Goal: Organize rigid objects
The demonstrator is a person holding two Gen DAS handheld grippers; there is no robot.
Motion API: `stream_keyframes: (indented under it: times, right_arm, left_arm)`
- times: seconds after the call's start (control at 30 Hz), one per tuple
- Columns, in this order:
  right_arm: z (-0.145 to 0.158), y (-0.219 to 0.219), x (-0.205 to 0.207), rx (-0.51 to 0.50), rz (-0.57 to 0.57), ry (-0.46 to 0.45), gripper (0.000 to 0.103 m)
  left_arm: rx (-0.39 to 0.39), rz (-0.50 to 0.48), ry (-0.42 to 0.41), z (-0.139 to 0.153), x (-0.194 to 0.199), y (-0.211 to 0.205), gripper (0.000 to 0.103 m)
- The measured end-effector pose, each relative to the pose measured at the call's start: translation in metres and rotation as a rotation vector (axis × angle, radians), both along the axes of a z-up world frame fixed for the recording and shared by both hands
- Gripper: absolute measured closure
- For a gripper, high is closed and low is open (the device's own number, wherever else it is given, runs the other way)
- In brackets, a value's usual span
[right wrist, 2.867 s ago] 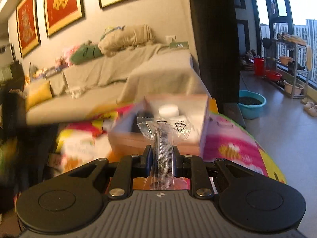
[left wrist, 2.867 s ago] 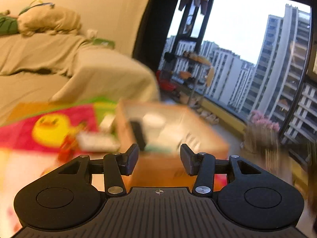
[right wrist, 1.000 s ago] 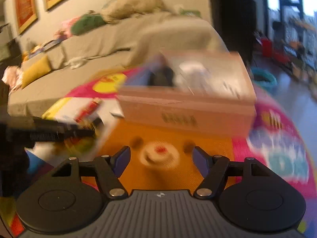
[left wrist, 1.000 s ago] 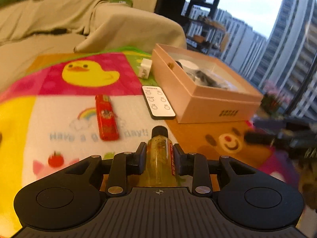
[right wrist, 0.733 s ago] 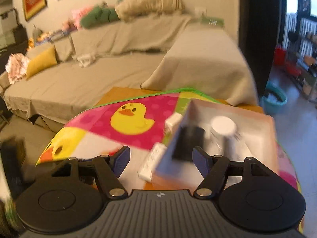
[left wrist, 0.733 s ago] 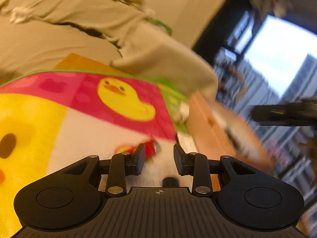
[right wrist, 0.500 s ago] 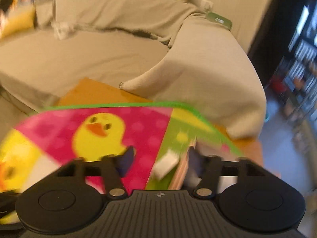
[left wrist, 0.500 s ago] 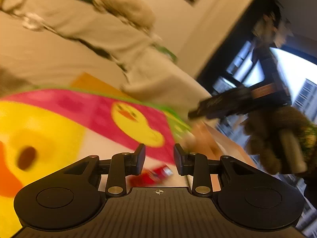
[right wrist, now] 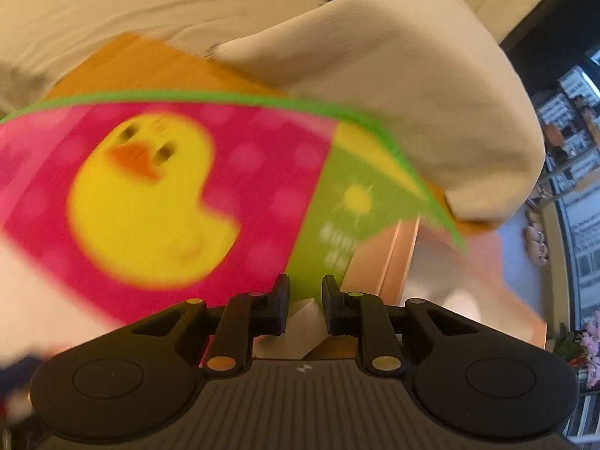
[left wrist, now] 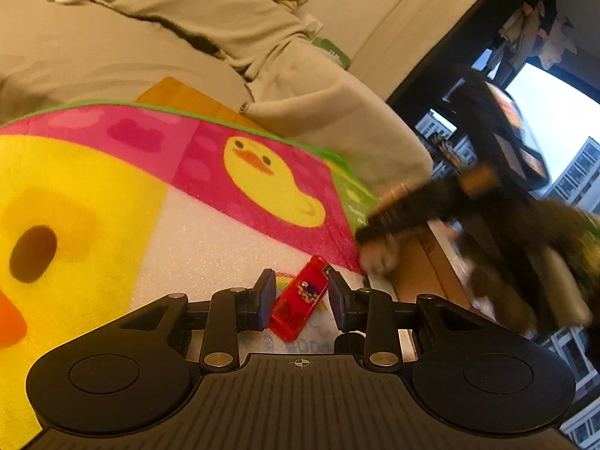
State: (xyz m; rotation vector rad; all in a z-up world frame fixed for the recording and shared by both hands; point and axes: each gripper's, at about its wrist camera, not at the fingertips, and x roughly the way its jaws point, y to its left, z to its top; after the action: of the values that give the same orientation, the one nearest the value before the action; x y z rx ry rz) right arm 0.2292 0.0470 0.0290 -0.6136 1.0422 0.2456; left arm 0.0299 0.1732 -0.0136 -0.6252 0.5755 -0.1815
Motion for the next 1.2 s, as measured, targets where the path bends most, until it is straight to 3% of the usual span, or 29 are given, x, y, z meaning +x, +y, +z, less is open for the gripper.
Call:
stream_keyframes:
  times: [0.23,0.37,0.43,0.47,0.5,0.53,0.57,0.6,0.7,0.8,0.87,1.0,1.2]
  right_arm:
    - [0.004,-0.014,-0.101,0.041,0.193,0.085,0.085]
    - [0.006,-0.028,-0.158,0.052,0.301,0.102,0.085]
    - [0.011,-0.042,-0.184,0.05,0.346,0.023,0.085]
    - [0.014,-0.051,-0.196,0.069,0.36,-0.022,0.08]
    - [0.018,-0.062,-0.207,0.103,0.363,-0.058,0.065]
    - [0.021,-0.072,-0.218,0.15,0.36,-0.069,0.052]
    - [0.023,-0.084,-0.229,0.217,0.349,-0.058,0.029]
    - [0.022,-0.095,-0.235,0.282,0.321,-0.047,0.025]
    - [0.015,-0.114,-0.254,0.454,0.223,-0.014,0.025]
    - [0.003,-0.114,-0.267,0.53,0.189,0.002,0.025]
    - [-0.006,-0.111,-0.272,0.503,0.194,-0.006,0.025]
    - [-0.009,-0.121,-0.276,0.396,0.229,-0.145,0.025]
    - [-0.012,-0.184,-0.242,0.415,0.024,-0.204,0.023]
  left_arm:
    - [-0.117,-0.001,0.013,-0.012,0.003,0.015,0.075]
    - [-0.103,-0.044,0.004,-0.011,0.004,0.009,0.075]
    - [-0.073,-0.084,0.002,-0.009,0.004,0.001,0.075]
    - [-0.054,-0.093,0.001,-0.009,0.004,-0.002,0.075]
    - [-0.032,-0.097,-0.002,-0.007,0.003,-0.006,0.075]
    - [-0.007,-0.098,-0.004,-0.006,0.003,-0.01,0.075]
    - [0.019,-0.101,-0.005,-0.004,0.002,-0.014,0.075]
    - [0.035,-0.11,-0.004,-0.003,0.002,-0.018,0.075]
    - [0.068,-0.167,0.0,-0.001,0.001,-0.034,0.075]
    - [0.078,-0.219,0.005,-0.001,-0.002,-0.052,0.075]
    - [0.075,-0.244,0.011,0.0,-0.005,-0.06,0.075]
    - [0.073,-0.256,0.007,0.005,-0.02,-0.062,0.075]
    - [0.237,-0.21,-0.038,0.03,-0.062,-0.058,0.075]
